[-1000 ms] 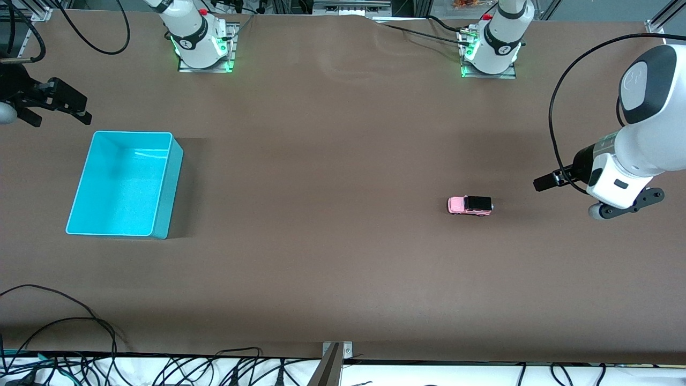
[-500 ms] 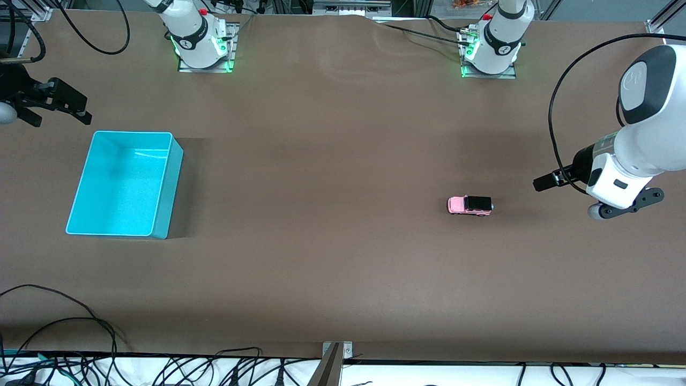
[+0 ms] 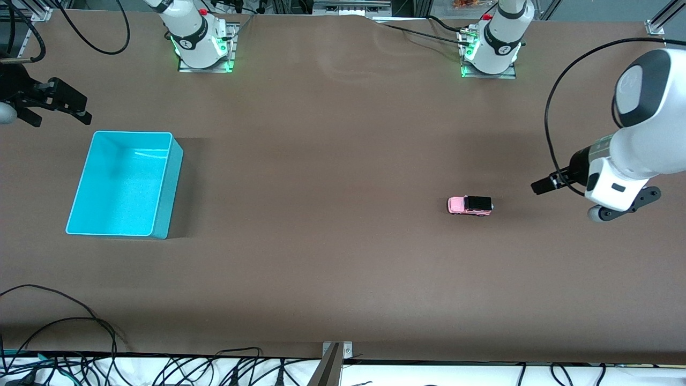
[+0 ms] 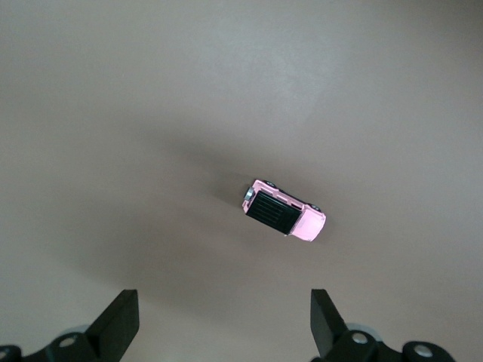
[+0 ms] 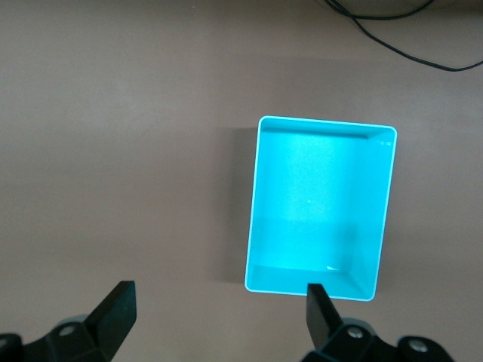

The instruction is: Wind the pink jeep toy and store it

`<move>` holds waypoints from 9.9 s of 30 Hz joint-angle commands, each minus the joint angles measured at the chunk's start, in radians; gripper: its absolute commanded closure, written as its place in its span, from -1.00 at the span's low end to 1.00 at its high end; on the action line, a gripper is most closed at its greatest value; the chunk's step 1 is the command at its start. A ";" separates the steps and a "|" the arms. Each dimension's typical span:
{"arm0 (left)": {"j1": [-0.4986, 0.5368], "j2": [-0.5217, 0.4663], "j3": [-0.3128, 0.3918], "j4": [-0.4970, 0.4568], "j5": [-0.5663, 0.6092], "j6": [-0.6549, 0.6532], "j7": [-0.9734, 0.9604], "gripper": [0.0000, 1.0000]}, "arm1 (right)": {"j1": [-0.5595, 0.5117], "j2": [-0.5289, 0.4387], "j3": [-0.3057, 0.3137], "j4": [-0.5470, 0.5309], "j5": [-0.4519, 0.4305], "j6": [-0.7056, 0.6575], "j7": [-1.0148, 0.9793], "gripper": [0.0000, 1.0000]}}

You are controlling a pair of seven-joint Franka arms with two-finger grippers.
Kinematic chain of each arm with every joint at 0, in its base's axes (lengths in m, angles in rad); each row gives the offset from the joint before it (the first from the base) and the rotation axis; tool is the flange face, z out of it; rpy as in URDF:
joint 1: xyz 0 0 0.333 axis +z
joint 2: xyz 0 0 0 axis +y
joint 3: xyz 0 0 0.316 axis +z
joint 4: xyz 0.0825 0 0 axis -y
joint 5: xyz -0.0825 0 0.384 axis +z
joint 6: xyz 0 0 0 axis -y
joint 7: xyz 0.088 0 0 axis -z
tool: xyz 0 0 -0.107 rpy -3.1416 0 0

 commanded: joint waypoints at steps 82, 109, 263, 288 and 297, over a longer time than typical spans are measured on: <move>-0.108 0.219 -0.004 -0.490 0.067 0.818 -1.276 1.00 | 0.002 0.008 0.005 0.026 -0.008 -0.012 0.014 -1.00; 0.086 0.226 0.001 -0.516 0.141 0.823 -1.069 1.00 | 0.002 0.008 0.005 0.026 -0.008 -0.011 0.014 -1.00; 0.312 -0.082 -0.207 -0.006 0.084 0.191 0.479 -1.00 | 0.013 0.019 0.008 0.023 0.003 -0.020 0.014 -1.00; 0.310 -0.102 -0.233 0.004 0.090 0.176 0.462 -1.00 | 0.045 0.042 0.001 0.020 0.007 -0.012 0.014 -1.00; 0.313 -0.100 -0.231 0.008 0.101 0.179 0.465 -1.00 | 0.049 0.048 0.002 0.015 -0.008 -0.019 0.010 -1.00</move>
